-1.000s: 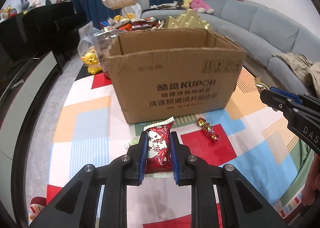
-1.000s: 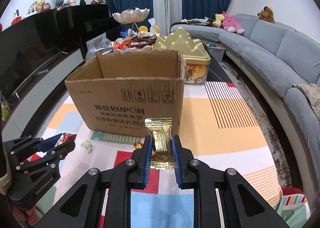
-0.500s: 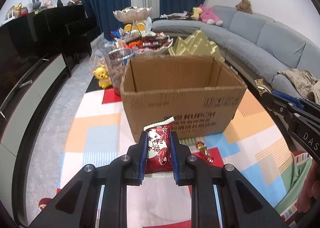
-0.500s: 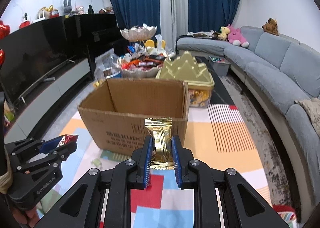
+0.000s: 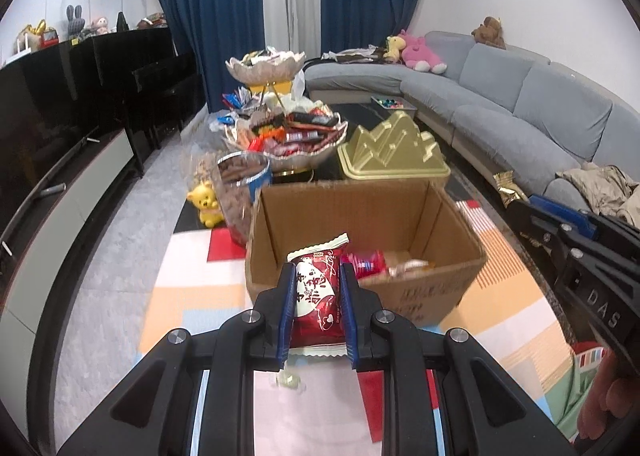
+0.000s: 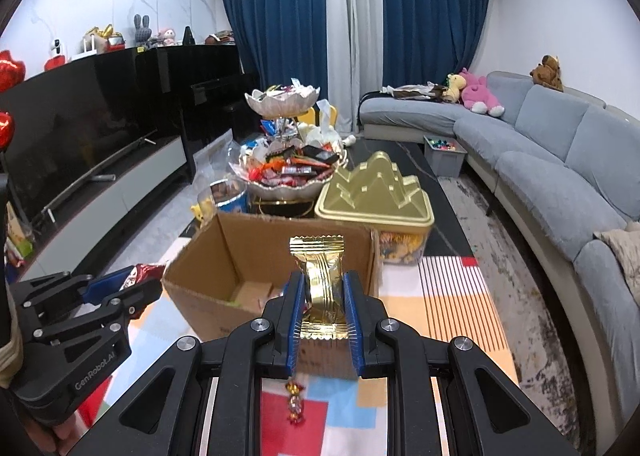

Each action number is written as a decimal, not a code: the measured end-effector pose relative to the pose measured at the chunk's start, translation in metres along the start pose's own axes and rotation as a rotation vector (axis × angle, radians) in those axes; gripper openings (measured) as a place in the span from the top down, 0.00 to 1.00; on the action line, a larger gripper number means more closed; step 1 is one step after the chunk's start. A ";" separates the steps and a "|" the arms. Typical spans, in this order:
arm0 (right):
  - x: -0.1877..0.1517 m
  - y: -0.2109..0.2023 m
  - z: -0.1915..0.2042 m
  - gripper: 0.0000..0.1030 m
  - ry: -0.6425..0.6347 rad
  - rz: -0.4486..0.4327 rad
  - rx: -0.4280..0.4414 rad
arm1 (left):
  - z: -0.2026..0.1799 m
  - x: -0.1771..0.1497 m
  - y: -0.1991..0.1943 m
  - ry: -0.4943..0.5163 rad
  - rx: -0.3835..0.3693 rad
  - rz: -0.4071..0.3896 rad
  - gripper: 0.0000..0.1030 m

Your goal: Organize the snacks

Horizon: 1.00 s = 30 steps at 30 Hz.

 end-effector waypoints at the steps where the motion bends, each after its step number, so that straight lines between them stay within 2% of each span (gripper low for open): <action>1: 0.003 0.002 0.001 0.79 0.001 0.000 0.001 | 0.001 0.006 0.002 0.002 0.001 -0.004 0.79; 13: 0.037 0.036 0.003 0.79 0.004 0.019 0.016 | 0.012 0.049 0.032 0.025 0.013 -0.009 0.79; 22: 0.043 0.064 0.000 0.79 -0.002 0.057 0.012 | 0.013 0.056 0.059 0.038 -0.001 0.013 0.79; 30: 0.042 0.092 0.003 0.79 -0.012 0.119 0.021 | 0.021 0.053 0.081 0.010 -0.005 0.048 0.79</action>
Point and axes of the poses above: each gripper's, at about its wrist camera, not at the fingertips, and y roughly the way its jaws point, z to its left, x to its top, the point moved 2 cm from there along y, roughly the way its jaws point, and after that the axes turned 10 degrees about y, right-handed, at the moved point
